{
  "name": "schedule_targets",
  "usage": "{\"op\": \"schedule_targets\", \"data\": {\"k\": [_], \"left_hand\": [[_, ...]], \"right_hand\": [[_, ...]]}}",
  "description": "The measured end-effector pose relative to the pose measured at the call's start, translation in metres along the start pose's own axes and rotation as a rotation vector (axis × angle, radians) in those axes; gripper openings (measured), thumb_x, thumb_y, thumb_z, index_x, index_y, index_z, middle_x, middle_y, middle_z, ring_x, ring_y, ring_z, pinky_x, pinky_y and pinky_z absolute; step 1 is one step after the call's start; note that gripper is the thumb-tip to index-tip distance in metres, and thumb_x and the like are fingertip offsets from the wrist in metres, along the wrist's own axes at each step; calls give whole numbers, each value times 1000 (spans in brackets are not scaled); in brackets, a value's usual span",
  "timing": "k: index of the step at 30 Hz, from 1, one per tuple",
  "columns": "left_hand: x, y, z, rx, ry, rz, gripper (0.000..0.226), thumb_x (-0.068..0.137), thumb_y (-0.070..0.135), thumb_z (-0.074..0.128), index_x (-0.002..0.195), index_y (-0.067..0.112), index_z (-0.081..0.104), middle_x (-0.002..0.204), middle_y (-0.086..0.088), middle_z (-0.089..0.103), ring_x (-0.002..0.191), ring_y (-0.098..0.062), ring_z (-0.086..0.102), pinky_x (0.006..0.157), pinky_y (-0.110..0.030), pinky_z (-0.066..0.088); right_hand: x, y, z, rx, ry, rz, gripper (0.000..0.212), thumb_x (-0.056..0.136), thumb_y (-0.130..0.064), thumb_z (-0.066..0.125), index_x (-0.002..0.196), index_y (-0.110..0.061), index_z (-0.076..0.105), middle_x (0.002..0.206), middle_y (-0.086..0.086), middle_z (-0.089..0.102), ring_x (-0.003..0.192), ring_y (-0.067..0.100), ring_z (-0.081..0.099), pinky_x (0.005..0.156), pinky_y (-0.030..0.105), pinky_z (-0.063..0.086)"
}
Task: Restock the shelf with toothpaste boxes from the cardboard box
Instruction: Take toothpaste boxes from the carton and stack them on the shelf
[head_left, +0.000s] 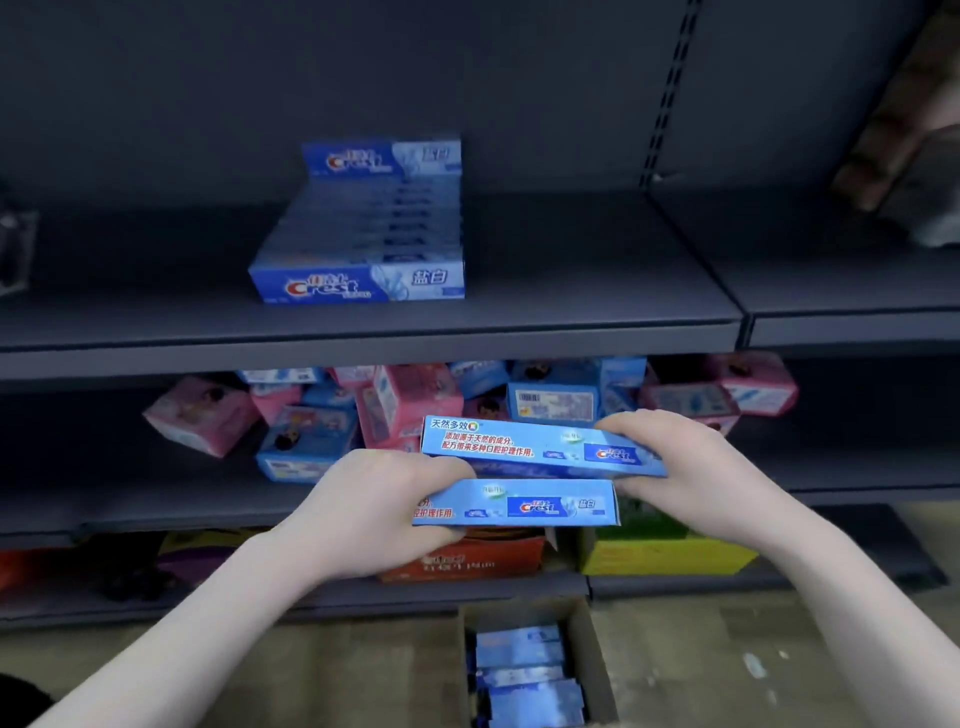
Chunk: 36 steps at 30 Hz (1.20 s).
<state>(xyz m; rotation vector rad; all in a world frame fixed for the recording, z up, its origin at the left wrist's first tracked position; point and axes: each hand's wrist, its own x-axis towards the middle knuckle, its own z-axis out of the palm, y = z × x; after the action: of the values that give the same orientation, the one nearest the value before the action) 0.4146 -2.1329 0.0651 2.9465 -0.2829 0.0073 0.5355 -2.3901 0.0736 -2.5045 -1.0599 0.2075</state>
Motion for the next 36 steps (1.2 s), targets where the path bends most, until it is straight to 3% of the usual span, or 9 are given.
{"op": "schedule_targets", "data": {"k": [5,8,10,14,18,29,33,36], "left_hand": [[2,4,-35,15,50,3,51,71,68,34,111,41,50,101,16,65,87,-6,59,67,-25,44],[2,6,-56,26,61,4,45,76,66,42,111,38,50,103,17,64,90,-6,59,70,-25,45],[2,7,-70,32,72,12,41,79,64,48,110,38,52,103,18,64,89,-4,58,67,-17,41],[6,8,-93,43,100,9,59,66,70,32,113,39,51,103,18,64,89,-5,57,68,-20,40],[13,8,-107,40,117,4,61,63,69,34,115,42,50,104,20,62,90,-2,56,76,-25,43],[45,-29,-137,-35,126,1,46,65,68,44,101,41,54,86,23,62,77,0,54,67,-20,44],[58,-57,-152,-97,100,-16,25,73,56,59,93,40,54,82,20,62,74,-3,55,65,-23,45],[68,-86,-161,-107,72,-2,32,69,60,56,95,43,53,83,21,61,74,-1,55,68,-26,47]], "right_hand": [[6,-15,-34,4,26,-20,36,81,-21,68,114,-30,54,103,-15,59,98,7,51,82,26,43],[9,-24,-53,25,53,-46,36,81,-15,65,110,-33,54,98,-21,57,92,4,49,72,17,40],[10,-26,-61,32,77,-60,36,81,-15,65,109,-34,54,96,-24,55,92,3,48,72,11,37],[11,-25,-74,91,110,-61,36,80,-16,66,107,-36,53,102,-21,59,98,2,51,82,23,43],[10,-19,-86,181,129,-50,38,79,-14,67,103,-40,53,99,-22,60,96,2,54,80,27,47],[62,-21,-105,263,136,-49,31,80,-14,67,102,-32,58,96,-14,65,85,5,60,77,30,49],[96,-27,-109,224,132,-25,32,79,-16,69,101,-35,56,95,-13,66,86,5,60,78,29,49],[125,-37,-113,203,146,-34,33,79,-14,70,99,-34,55,97,-13,66,88,4,60,80,27,49]]}}
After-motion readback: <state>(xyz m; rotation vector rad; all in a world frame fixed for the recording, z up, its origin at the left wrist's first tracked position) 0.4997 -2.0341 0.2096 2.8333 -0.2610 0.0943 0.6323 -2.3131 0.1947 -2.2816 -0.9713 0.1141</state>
